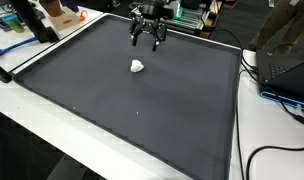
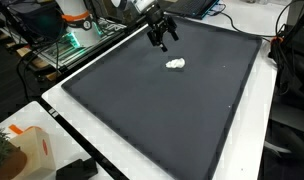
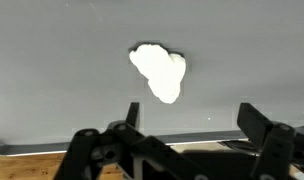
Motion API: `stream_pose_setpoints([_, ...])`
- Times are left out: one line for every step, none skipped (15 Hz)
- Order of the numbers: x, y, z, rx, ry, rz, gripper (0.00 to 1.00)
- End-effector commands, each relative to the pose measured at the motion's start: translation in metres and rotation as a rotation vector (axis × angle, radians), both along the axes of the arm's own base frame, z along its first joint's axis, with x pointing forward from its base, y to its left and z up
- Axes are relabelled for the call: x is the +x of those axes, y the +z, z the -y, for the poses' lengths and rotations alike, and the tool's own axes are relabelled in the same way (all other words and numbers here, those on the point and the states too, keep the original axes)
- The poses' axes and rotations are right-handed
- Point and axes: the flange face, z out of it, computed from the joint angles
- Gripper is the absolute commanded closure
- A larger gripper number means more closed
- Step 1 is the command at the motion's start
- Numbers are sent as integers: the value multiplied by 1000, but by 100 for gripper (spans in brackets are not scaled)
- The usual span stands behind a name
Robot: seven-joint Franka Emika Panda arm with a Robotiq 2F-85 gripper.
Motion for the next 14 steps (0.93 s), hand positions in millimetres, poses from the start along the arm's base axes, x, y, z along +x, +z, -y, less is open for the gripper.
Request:
stream_pose_setpoints([-3,11,-4,16,24,-59,0])
stream_pose_setpoints([-5,14,-4,17,29,-71,0])
stream_pose_setpoints([-4,17,-6,21,38,-86,0])
stream_pose_setpoints([-3,20,-7,23,46,-100,0])
stream_pose_setpoints([-3,23,-9,27,51,-118,0])
stream_pose_setpoints([-2,26,-9,28,52,-132,0])
stream_pose_setpoints([-1,28,-8,29,52,-151,0])
stream_pose_setpoints([2,31,-10,32,50,-161,0])
stream_pose_setpoints([6,33,-9,33,50,-167,0])
stream_pose_setpoints([11,36,-9,37,44,-167,0])
stream_pose_setpoints([18,39,-8,41,38,-167,0])
stream_pose_setpoints([26,41,-8,49,26,-171,0])
stream_pose_setpoints([33,43,-7,61,8,-181,0])
stream_pose_setpoints([22,40,-8,45,34,-155,0])
